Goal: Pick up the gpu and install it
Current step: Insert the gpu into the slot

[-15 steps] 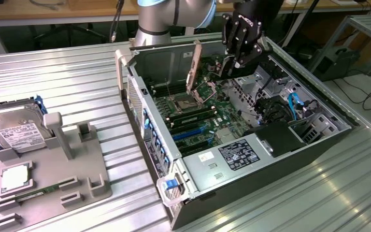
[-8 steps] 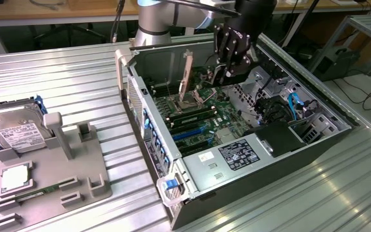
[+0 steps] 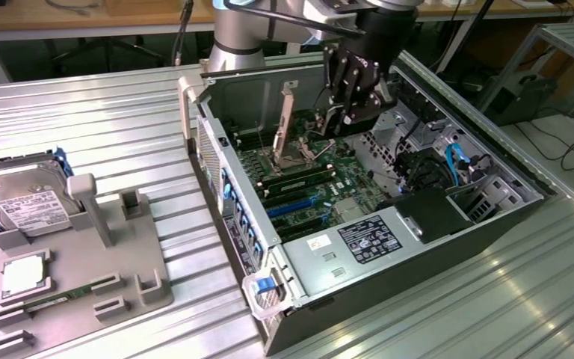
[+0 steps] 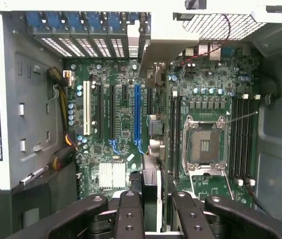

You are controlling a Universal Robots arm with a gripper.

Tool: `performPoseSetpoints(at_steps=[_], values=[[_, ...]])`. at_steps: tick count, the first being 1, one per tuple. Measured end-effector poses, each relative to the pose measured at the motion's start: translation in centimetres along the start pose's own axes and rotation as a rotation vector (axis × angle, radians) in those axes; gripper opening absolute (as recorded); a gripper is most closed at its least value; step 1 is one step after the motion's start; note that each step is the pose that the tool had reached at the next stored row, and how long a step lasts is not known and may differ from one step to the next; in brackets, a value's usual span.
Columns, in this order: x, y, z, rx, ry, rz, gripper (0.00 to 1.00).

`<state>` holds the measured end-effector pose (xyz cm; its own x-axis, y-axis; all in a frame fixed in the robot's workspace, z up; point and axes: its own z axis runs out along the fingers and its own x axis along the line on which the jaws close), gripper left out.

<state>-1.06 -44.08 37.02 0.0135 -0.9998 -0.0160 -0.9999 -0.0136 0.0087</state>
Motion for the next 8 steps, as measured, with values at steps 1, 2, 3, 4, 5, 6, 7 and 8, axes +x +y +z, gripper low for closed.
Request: performPoseSetpoints(at_steps=[1, 2, 3, 4, 5, 6, 7, 8], values=[[0.0, 0.02, 0.18, 0.0, 0.0001, 0.0, 0.27], [0.0, 0.12, 0.36, 0.0, 0.0002, 0.0, 0.27], [0.0, 0.26, 0.55, 0.0, 0.0002, 0.0, 0.27], [0.0, 0.48, 0.75, 0.0, 0.0002, 0.0, 0.27], [0.0, 0.62, 0.95, 0.0001, 0.0, 0.0, 0.27], [0.0, 0.64, 1.14, 0.0, 0.0001, 0.0, 0.27], [0.0, 0.64, 1.31, -0.0001, 0.0002, 0.0, 0.27], [0.0, 0.64, 1.5, -0.0001, 0.0002, 0.0, 0.27]])
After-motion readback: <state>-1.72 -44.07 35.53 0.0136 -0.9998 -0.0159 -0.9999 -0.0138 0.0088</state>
